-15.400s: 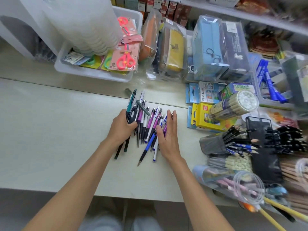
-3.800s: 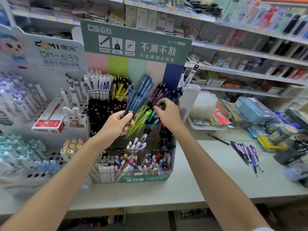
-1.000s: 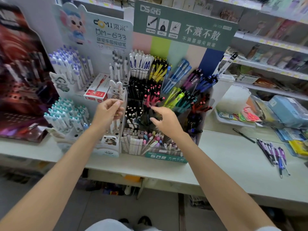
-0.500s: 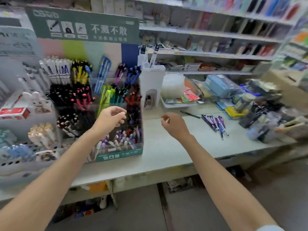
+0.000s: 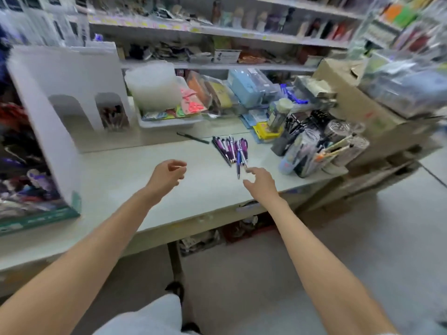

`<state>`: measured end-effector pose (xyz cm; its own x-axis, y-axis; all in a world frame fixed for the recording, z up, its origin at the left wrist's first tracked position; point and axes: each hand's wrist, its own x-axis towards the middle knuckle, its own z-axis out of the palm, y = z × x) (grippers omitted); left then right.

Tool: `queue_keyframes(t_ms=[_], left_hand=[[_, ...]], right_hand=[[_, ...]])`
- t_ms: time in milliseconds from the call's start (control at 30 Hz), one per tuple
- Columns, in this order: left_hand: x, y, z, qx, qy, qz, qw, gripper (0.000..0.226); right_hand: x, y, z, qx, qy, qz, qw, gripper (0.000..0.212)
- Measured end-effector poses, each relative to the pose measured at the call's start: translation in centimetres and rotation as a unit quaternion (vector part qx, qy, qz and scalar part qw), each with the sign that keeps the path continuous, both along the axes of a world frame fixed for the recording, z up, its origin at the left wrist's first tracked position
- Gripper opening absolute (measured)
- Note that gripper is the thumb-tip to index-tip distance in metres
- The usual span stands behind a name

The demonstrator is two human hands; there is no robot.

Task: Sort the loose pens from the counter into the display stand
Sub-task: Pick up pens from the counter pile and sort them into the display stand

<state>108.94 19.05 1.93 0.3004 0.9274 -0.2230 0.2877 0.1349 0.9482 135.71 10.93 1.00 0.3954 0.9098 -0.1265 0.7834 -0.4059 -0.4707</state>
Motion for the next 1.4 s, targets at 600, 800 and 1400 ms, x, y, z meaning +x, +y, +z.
queue_keyframes(t_ms=[600, 800, 1400], left_hand=[[16.8, 16.8, -9.4, -0.09, -0.004, 0.132, 0.987, 0.023], [18.8, 20.5, -12.5, -0.038, 0.276, 0.075, 0.958, 0.051], [24.5, 14.4, -11.9, -0.038, 0.404, 0.166, 0.899, 0.097]], right_hand=[[14.2, 14.3, -5.8, -0.02, 0.107, 0.046, 0.993, 0.035], [15.7, 17.5, -7.8, -0.034, 0.122, 0.077, 0.989, 0.038], [16.8, 19.4, -11.9, 0.057, 0.193, 0.07, 0.977, 0.035]])
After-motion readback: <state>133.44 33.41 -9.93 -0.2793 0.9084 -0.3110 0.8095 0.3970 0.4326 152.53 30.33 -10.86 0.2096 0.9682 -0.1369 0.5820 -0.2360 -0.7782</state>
